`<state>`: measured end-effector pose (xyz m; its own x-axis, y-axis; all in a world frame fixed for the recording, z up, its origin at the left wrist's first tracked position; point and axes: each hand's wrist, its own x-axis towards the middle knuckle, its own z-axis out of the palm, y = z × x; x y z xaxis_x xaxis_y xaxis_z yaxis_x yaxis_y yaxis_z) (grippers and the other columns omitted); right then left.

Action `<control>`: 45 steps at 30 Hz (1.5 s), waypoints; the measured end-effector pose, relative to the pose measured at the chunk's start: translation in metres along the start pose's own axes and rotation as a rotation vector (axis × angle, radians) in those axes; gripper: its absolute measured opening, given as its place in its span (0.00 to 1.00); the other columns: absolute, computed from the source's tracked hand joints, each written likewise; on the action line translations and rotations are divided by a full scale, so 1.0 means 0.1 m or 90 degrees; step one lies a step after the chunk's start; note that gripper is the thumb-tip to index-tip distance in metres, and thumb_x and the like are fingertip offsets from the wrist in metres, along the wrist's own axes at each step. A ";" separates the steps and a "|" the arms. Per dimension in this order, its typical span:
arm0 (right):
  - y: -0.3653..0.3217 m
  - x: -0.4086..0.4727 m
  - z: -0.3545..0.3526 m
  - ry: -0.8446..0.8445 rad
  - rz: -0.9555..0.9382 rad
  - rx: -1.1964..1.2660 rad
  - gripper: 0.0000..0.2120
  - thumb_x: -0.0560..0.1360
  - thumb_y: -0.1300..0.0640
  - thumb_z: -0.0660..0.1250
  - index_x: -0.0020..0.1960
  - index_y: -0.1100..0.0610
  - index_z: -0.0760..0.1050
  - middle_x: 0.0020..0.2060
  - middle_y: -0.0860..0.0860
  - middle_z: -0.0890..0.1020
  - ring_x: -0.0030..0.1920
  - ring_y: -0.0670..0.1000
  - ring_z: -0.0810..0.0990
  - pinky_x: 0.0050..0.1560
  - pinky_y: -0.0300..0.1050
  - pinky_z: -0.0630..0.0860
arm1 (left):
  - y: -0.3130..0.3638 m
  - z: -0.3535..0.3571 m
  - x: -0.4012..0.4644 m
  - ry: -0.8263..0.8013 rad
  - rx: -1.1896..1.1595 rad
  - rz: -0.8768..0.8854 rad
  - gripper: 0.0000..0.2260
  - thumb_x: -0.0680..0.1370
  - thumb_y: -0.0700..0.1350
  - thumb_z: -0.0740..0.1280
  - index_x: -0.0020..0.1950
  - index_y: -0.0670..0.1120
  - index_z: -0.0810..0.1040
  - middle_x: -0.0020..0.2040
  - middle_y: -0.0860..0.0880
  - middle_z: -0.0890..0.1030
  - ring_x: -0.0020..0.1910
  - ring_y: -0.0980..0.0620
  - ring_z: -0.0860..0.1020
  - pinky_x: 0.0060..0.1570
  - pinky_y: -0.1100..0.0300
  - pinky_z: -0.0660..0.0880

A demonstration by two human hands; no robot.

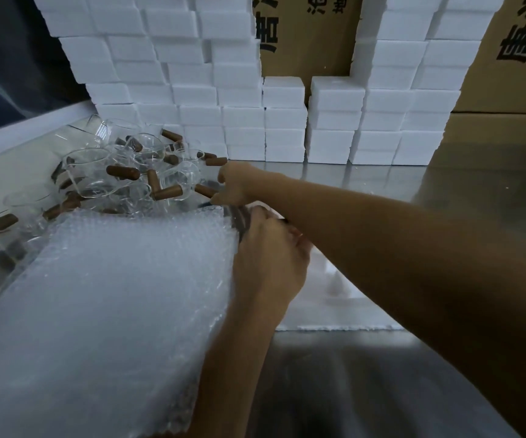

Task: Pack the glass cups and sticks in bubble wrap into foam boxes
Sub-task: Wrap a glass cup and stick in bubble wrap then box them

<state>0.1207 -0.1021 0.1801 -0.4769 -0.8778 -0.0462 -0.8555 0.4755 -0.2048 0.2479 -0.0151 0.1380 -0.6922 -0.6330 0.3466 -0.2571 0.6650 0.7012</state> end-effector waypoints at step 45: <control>0.83 -2.12 -0.13 0.382 0.116 0.566 0.21 0.80 0.52 0.62 0.46 0.72 0.76 0.25 0.41 0.75 0.29 0.43 0.71 0.38 0.43 0.71 | 0.02 -0.04 0.06 -0.046 0.121 0.022 0.19 0.82 0.58 0.58 0.47 0.49 0.84 0.54 0.47 0.74 0.52 0.44 0.75 0.48 0.53 0.73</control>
<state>0.1476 0.1244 0.1860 -0.8093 -0.5118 0.2882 -0.4248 0.1712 -0.8890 0.2459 -0.0193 0.1435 -0.7480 -0.5829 0.3175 -0.3504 0.7530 0.5569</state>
